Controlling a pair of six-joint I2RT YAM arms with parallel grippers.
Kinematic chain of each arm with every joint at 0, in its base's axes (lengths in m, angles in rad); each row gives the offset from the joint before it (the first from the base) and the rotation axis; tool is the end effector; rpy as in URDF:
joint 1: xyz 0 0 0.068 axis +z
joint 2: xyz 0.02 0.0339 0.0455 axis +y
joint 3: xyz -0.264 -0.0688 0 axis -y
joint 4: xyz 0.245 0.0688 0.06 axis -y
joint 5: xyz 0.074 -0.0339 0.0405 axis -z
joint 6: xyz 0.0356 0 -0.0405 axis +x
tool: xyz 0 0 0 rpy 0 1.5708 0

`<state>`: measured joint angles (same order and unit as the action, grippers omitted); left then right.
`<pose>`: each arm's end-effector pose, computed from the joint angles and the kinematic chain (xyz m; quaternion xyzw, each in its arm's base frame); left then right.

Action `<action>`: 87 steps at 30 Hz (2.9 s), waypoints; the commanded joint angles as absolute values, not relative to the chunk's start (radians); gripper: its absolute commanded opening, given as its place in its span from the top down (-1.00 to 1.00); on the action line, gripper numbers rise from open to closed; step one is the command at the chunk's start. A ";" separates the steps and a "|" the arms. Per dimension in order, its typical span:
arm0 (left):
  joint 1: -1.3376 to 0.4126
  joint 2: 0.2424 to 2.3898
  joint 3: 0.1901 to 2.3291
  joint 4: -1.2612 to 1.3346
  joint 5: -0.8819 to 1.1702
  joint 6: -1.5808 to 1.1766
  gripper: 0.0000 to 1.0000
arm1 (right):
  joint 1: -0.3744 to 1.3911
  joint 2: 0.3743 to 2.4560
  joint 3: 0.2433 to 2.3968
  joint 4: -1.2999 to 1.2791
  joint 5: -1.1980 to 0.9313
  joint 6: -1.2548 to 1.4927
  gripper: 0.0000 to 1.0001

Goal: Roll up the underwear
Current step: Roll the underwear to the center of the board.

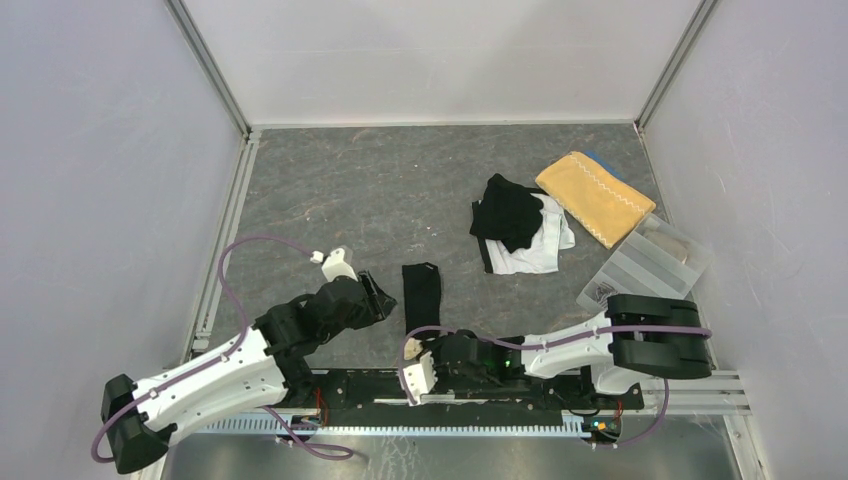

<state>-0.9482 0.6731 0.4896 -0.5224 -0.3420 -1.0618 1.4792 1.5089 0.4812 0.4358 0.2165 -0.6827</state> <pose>0.0956 -0.1127 0.2226 -0.1220 0.8892 -0.2658 0.3518 0.0325 0.2701 0.1376 -0.7503 0.4576 0.0934 0.4678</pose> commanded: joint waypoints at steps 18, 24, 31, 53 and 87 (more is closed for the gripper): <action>-0.945 0.685 0.410 -0.401 -0.269 -1.051 -0.02 | 1.276 1.466 0.450 0.425 -0.270 -0.153 1.00; -0.944 0.693 0.421 -0.415 -0.280 -1.048 -0.02 | 1.186 1.497 0.434 0.474 -0.373 -0.039 1.00; -0.945 0.725 0.433 -0.396 -0.283 -1.011 0.09 | 1.082 1.588 0.509 0.408 -0.458 0.091 0.96; -0.946 0.837 0.411 -0.232 -0.158 -0.899 0.13 | 0.889 1.728 0.519 0.384 -0.509 0.399 0.72; -0.982 0.913 0.386 -0.132 -0.131 -0.774 -0.02 | 0.853 1.766 0.525 0.365 -0.534 0.403 0.54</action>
<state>-0.9688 0.9894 0.3904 -0.1528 -0.1280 -0.8391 0.8627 1.7161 0.5587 0.5114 -0.6334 0.4591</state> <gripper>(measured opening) 0.434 0.230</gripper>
